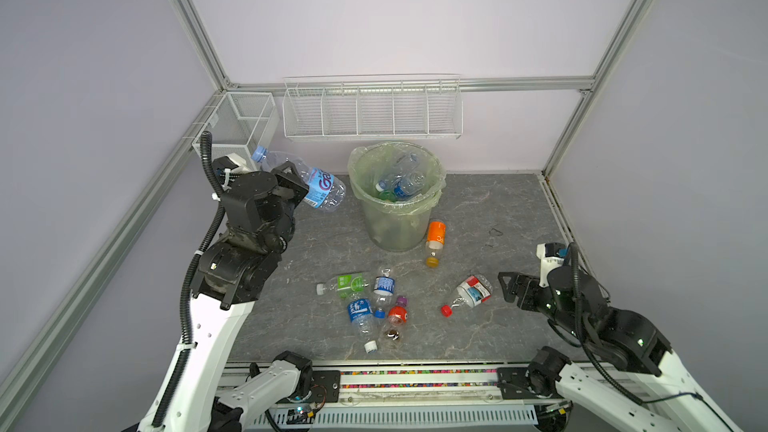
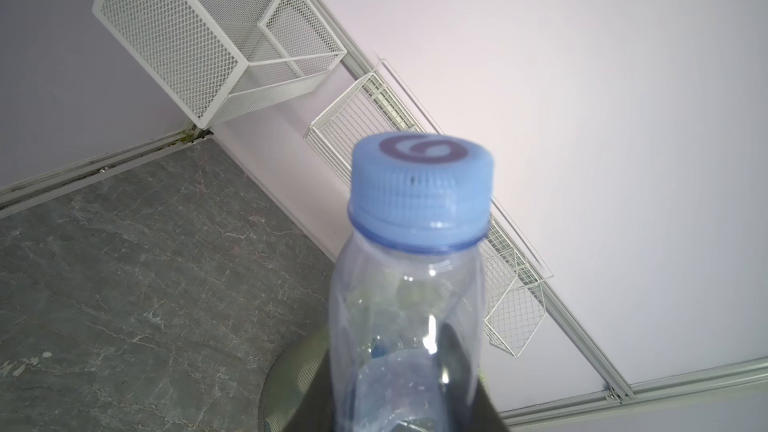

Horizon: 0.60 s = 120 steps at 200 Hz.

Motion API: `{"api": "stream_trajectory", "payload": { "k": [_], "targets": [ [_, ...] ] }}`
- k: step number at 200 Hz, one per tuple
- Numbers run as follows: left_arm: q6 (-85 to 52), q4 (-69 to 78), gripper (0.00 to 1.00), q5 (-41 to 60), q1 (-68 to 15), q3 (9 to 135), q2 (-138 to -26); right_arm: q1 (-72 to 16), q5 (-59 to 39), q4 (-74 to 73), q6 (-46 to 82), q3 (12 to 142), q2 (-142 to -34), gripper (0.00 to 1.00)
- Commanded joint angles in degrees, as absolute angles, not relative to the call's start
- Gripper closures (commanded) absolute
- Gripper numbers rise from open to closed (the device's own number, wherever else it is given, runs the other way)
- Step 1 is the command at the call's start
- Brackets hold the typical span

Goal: Throw the plastic bottles in the bin
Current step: 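Lift the blue-capped bottle with the left gripper up toward the wastebasket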

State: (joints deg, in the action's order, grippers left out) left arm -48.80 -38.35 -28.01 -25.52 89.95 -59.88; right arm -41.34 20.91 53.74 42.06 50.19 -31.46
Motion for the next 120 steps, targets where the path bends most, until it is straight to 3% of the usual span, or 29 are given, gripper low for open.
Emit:
{"api": "stream_trajectory", "payload": {
  "k": [1,120],
  "targets": [
    [-43.50,-39.13,1.00,-33.44,-28.49,93.21,-61.02,-41.16,19.69,52.05,43.54,48.87,-32.12,0.12],
    [-15.46,-29.80,1.00,-50.94,-50.87,106.56,-73.41,-41.15,19.29,52.77,44.54,47.25,-30.46,0.12]
  ]
}}
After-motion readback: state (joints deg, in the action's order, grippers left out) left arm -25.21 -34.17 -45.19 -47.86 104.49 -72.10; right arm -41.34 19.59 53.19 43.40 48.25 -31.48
